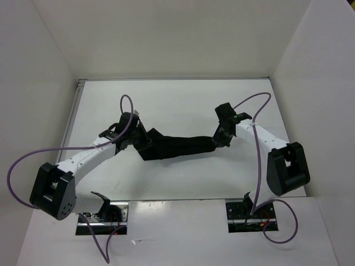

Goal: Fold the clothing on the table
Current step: Flatten the skirt out

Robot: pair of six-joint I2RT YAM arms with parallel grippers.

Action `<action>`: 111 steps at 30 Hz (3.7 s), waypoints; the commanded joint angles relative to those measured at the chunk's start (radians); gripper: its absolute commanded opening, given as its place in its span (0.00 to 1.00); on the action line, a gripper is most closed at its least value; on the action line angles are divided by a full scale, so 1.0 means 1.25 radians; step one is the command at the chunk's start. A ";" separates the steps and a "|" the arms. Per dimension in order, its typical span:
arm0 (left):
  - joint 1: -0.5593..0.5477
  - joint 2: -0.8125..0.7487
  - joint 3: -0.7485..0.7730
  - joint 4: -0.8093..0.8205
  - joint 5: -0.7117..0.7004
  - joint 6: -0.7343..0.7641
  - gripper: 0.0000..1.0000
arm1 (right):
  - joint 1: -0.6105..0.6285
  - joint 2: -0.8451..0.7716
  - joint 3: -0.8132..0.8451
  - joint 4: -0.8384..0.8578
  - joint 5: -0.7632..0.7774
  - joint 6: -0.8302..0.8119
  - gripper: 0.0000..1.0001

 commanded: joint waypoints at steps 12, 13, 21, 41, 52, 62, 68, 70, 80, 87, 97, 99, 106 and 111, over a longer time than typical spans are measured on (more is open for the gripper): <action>0.008 -0.120 -0.125 -0.104 0.097 0.073 0.01 | 0.244 -0.189 -0.156 -0.076 -0.109 0.228 0.00; 0.008 -0.078 -0.141 -0.071 0.097 0.073 0.01 | 0.244 -0.189 -0.168 -0.067 -0.116 0.236 0.00; 0.008 0.181 -0.050 -0.023 0.025 0.104 0.52 | 0.252 -0.058 -0.155 -0.069 -0.041 0.217 0.00; -0.039 -0.212 -0.245 -0.060 0.042 0.029 0.46 | 0.259 -0.003 -0.139 -0.044 -0.034 0.203 0.26; -0.056 -0.029 -0.260 0.057 0.070 0.046 0.44 | 0.259 -0.010 -0.124 -0.037 -0.049 0.203 0.27; -0.113 0.082 -0.236 0.108 0.086 0.046 0.44 | 0.259 -0.025 -0.132 -0.044 -0.049 0.210 0.27; -0.178 0.180 -0.188 0.116 0.069 0.046 0.34 | 0.259 -0.032 -0.132 -0.044 -0.056 0.225 0.27; -0.178 0.220 -0.172 0.124 0.069 0.046 0.14 | 0.259 -0.041 -0.140 -0.044 -0.056 0.225 0.27; -0.156 -0.069 -0.113 -0.147 -0.022 0.056 0.00 | 0.243 -0.080 -0.163 -0.060 -0.038 0.232 0.20; -0.136 -0.231 -0.216 -0.213 -0.029 -0.008 0.00 | 0.205 -0.080 -0.178 -0.068 0.001 0.222 0.00; -0.136 -0.185 -0.201 -0.266 -0.075 -0.045 0.00 | 0.181 -0.108 -0.186 -0.118 0.075 0.251 0.00; -0.136 -0.185 -0.201 -0.266 -0.075 -0.045 0.00 | 0.180 -0.108 -0.186 -0.111 0.066 0.251 0.00; -0.136 -0.216 -0.209 -0.273 -0.066 -0.063 0.20 | 0.188 -0.081 -0.186 -0.103 0.043 0.231 0.00; -0.136 -0.278 -0.216 -0.290 -0.066 -0.083 0.34 | 0.188 -0.057 -0.186 -0.103 0.027 0.216 0.00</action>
